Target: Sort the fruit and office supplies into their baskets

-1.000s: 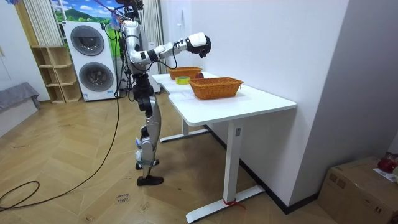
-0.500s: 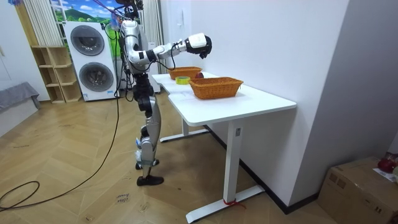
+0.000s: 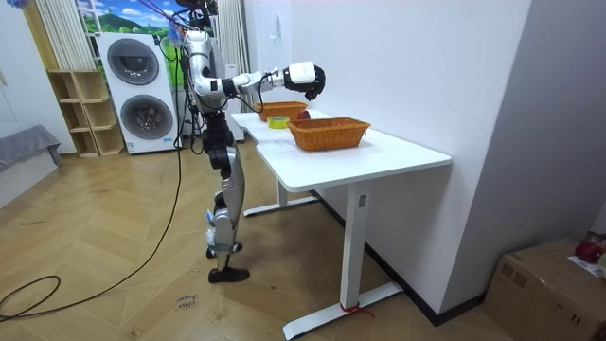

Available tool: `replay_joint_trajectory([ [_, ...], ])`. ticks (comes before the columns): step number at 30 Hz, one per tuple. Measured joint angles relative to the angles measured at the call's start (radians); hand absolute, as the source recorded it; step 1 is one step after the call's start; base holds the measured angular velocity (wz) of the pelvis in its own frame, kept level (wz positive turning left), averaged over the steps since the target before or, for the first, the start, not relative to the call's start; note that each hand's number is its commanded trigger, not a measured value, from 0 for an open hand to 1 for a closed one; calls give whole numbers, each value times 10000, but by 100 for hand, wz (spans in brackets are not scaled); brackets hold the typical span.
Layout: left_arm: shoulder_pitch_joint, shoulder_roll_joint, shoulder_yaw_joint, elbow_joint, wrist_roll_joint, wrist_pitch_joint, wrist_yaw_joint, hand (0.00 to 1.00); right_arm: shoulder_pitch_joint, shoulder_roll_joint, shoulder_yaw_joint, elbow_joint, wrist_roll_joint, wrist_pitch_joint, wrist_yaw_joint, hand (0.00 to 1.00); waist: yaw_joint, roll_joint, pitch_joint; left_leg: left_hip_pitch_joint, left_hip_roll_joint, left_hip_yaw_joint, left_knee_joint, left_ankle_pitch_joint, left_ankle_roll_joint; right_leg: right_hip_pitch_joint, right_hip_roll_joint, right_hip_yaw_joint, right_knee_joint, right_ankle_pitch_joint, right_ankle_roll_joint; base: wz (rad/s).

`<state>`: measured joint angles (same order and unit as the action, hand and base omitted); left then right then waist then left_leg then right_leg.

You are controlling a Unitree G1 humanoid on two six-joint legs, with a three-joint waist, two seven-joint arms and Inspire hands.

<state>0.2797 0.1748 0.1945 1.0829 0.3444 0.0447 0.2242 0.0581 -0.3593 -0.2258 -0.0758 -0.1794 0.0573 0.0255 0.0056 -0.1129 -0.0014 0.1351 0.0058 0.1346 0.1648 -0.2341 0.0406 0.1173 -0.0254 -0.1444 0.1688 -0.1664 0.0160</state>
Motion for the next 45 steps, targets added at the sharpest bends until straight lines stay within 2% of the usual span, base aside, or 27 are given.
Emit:
replay_joint_trajectory([
  [14, -91, 10, -6, -23, 34, -2, -17, 0, 135, 0, 87, 681, -222, 3, 222, 100, 8, -50, 23, -6, -5, 5, -6, -1, 1, -43, -3, 4, 17, 0, 0, -1],
  [21, -142, 19, -7, -23, 100, 4, -17, 0, 465, 1, 86, 804, -260, 4, 226, 100, -3, 3, 43, -3, -5, 32, -5, -1, 1, -56, -1, 47, 14, 0, 0, -1],
  [39, -64, 22, -6, -37, 137, 258, -167, 0, 466, 0, 75, 841, -1693, 103, 797, 100, -22, -42, -5, -36, -8, 31, -8, -1, 1, -88, -3, 64, 30, 0, 0, 0],
  [41, -37, 21, -7, -47, 137, 322, -194, 0, 464, 1, 75, 840, -1815, 106, 831, 74, -27, -44, -7, -52, -8, 29, -5, 0, 1, -114, -4, 60, 36, 0, 0, 0],
  [42, -25, 21, -7, -47, 137, 377, -199, 0, 463, 0, 72, 840, -1878, 108, 857, 66, -31, -42, -8, -52, -8, 25, 0, 0, 2, -112, -7, 53, 36, 0, 0, 0],
  [43, -16, 22, -7, -47, 137, 383, -199, 0, 462, 0, 72, 841, -1901, 108, 870, 35, -32, -40, -8, -52, -9, 25, 2, 0, 2, -111, -9, 51, 36, 0, 0, 0],
  [44, -13, 22, -7, -47, 137, 383, -200, 0, 462, 0, 72, 840, -1908, 108, 873, 12, -32, -39, -8, -52, -10, 25, 2, 0, 2, -111, -10, 50, 35, 0, 0, 0],
  [45, -9, 22, -7, -47, 137, 383, -204, 0, 461, 0, 72, 841, -1935, 108, 880, 0, -32, -36, -9, -52, -11, 24, 3, 0, 2, -111, -11, 50, 35, 0, 0, 0],
])
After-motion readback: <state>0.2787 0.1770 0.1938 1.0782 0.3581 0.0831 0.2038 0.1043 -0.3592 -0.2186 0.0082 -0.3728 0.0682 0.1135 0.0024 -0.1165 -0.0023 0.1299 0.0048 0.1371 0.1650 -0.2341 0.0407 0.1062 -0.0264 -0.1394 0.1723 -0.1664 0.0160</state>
